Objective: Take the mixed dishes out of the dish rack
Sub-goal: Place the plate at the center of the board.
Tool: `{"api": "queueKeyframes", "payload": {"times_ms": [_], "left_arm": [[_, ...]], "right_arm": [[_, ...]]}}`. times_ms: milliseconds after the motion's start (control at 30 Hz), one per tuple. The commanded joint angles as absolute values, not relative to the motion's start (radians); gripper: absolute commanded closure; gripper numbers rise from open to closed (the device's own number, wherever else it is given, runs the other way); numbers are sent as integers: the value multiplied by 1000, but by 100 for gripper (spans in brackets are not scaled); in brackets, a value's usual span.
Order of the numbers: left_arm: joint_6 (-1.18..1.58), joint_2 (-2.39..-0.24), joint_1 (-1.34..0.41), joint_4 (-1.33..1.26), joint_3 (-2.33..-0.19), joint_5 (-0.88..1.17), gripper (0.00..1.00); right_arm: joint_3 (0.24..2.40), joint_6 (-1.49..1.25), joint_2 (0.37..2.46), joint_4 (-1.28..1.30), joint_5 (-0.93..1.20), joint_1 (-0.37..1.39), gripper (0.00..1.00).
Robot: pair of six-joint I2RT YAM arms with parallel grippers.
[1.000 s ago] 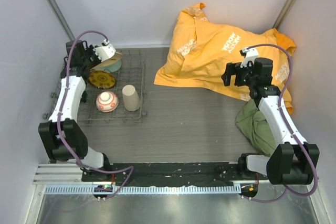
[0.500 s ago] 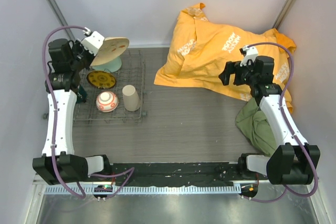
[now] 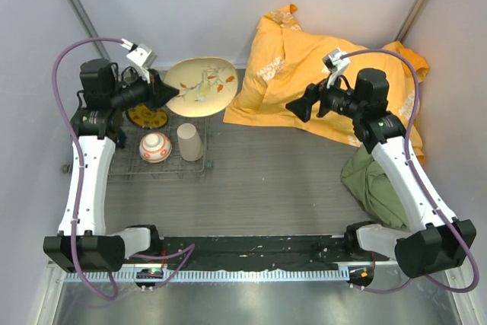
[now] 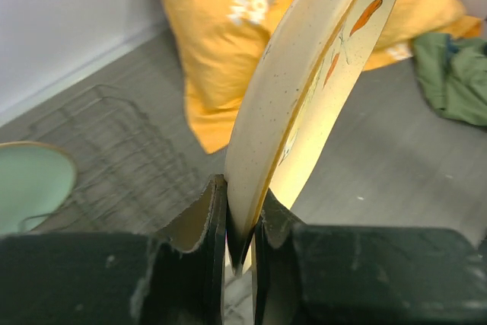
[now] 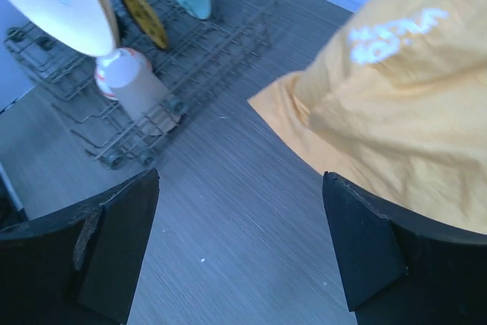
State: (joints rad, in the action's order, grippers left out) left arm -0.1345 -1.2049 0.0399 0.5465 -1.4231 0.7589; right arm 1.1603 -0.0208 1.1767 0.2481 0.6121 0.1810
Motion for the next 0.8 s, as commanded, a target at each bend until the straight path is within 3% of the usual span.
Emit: {"api": "queueKeyframes", "payload": {"times_ms": [0,633,767], "left_arm": [[50,-1193,-52,407,-1427,864,100],[123,-1252,-192,374,-1374,867,100],[175,-1243,-207,338,-1362,890,100]], "right_arm": [[1256,-6,1198,202,635,277,8],[1436,67,1422,235,641,463,14],[1469,75,1468,236,637,479,26]]}}
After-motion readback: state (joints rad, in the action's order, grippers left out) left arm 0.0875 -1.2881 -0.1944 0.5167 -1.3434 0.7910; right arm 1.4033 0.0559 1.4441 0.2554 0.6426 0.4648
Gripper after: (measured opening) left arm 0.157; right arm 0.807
